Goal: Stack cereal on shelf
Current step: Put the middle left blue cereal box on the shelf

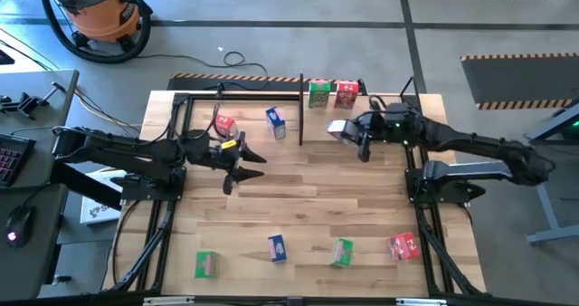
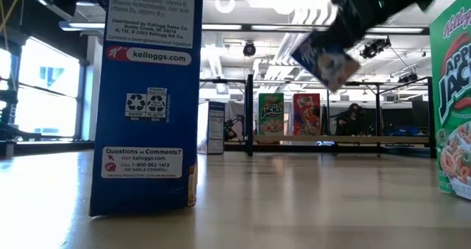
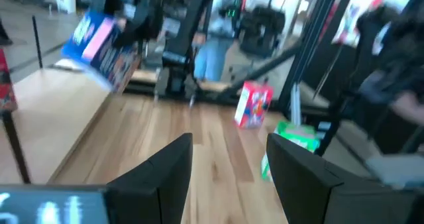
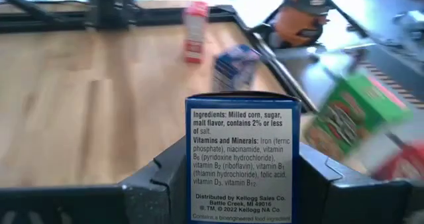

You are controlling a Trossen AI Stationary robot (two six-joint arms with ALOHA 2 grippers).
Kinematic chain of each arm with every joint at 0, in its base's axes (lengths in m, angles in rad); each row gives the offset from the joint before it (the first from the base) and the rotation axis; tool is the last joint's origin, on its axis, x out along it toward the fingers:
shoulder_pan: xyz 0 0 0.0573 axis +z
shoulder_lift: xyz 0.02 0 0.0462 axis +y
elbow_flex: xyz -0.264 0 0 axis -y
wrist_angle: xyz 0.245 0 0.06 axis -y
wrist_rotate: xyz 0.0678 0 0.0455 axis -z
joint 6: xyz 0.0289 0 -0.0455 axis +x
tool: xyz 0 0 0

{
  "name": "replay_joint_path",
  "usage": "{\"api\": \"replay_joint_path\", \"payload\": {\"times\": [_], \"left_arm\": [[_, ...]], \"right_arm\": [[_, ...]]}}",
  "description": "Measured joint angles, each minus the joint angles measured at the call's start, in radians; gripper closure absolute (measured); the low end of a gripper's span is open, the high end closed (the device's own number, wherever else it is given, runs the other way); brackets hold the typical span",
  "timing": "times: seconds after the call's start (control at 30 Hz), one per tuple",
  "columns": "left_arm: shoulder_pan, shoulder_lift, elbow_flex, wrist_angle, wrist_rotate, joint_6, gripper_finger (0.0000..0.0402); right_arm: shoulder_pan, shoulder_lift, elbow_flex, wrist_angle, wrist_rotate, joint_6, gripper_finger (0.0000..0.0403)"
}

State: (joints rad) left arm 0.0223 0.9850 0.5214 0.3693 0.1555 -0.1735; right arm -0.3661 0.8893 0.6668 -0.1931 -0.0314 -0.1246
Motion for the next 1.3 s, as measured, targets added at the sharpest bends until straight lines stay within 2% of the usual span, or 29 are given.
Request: {"api": "replay_joint_path", "payload": {"times": [0.1, 0.27, 0.7, 0.87, 1.03, 1.3], "left_arm": [[0.0, -0.004, -0.049, 0.104, 0.0, -0.019, 0.0218], [0.0, -0.004, -0.092, 0.166, -0.016, -0.034, 0.0218], [0.0, 0.005, -0.118, 0.183, -0.076, -0.042, 0.0218], [0.0, 0.005, -0.118, 0.183, -0.079, -0.042, 0.0218], [0.0, 0.005, -0.118, 0.183, -0.091, -0.042, 0.0218], [0.0, 0.006, -0.118, 0.183, -0.092, -0.051, 0.0218]], "right_arm": [[-0.076, -0.069, -0.157, 0.147, 0.017, -0.01, 0.0238], [-0.199, -0.112, -0.348, 0.417, 0.035, -0.015, 0.0238], [-0.395, -0.104, -0.553, 0.745, 0.023, -0.032, 0.0238], [-0.445, -0.104, -0.585, 0.784, -0.015, 0.016, 0.0238], [-0.468, -0.104, -0.571, 0.721, -0.005, 0.07, 0.0234], [-0.468, -0.104, -0.523, 0.571, 0.051, 0.076, 0.0174]]}}
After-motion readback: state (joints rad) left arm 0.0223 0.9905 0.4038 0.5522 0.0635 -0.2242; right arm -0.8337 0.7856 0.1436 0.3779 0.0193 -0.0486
